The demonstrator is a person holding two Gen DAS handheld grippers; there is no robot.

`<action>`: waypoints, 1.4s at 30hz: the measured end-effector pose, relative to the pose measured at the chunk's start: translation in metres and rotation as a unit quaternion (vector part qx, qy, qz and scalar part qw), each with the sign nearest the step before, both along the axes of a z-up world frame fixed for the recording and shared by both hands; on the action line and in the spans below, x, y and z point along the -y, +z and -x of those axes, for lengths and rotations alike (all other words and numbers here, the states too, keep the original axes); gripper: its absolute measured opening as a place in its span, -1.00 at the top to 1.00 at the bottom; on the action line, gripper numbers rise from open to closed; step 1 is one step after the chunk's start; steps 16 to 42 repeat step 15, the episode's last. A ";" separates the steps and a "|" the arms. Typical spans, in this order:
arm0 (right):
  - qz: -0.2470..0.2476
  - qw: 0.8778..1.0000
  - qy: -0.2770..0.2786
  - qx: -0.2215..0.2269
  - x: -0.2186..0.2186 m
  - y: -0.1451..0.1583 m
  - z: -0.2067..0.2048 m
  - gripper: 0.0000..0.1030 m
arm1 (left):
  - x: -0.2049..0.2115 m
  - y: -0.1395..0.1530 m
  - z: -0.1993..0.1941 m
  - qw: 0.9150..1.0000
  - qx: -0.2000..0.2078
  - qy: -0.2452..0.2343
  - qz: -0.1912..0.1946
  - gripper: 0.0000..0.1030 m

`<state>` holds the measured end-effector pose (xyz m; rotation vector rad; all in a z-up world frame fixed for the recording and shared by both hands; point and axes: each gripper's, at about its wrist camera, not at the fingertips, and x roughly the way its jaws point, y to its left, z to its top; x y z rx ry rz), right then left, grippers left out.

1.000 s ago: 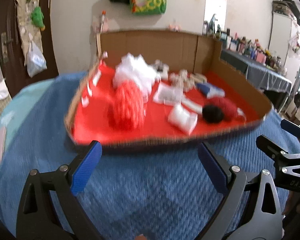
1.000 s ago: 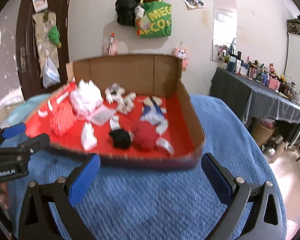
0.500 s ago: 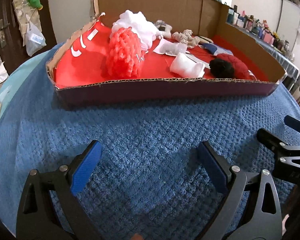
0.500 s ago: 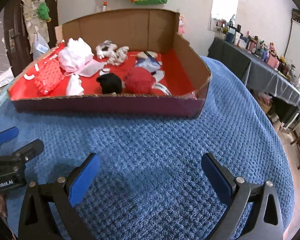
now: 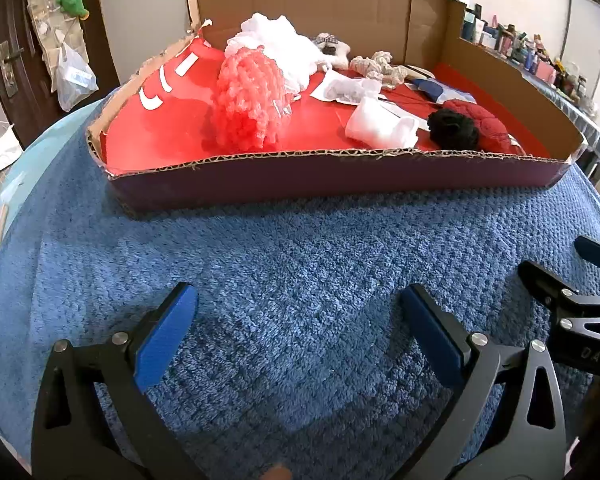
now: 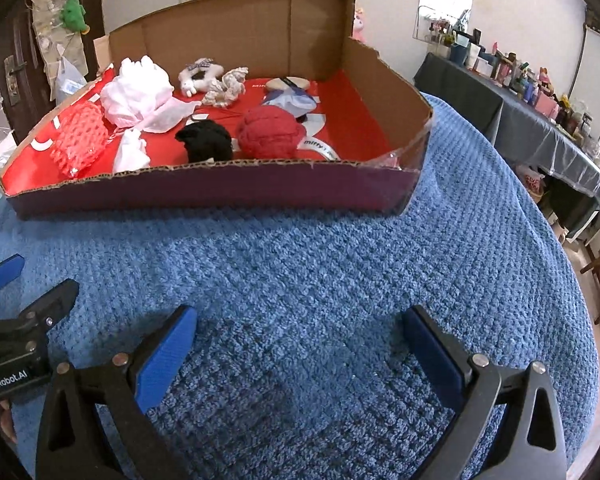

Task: Organize soft objects

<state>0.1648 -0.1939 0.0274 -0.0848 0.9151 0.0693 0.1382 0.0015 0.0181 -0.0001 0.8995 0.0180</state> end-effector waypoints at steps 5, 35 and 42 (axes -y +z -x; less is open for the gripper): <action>-0.002 1.000 0.000 -0.001 -0.001 0.000 -0.001 -1.00 | -0.001 -0.001 -0.002 1.000 -0.001 -0.001 0.005 -1.00; -0.004 1.000 0.000 -0.001 0.000 0.000 -0.002 -1.00 | -0.001 -0.001 0.000 1.000 0.000 -0.001 0.006 -1.00; -0.004 1.000 0.000 -0.001 0.000 0.000 -0.002 -1.00 | -0.001 -0.001 0.000 1.000 0.000 -0.001 0.006 -1.00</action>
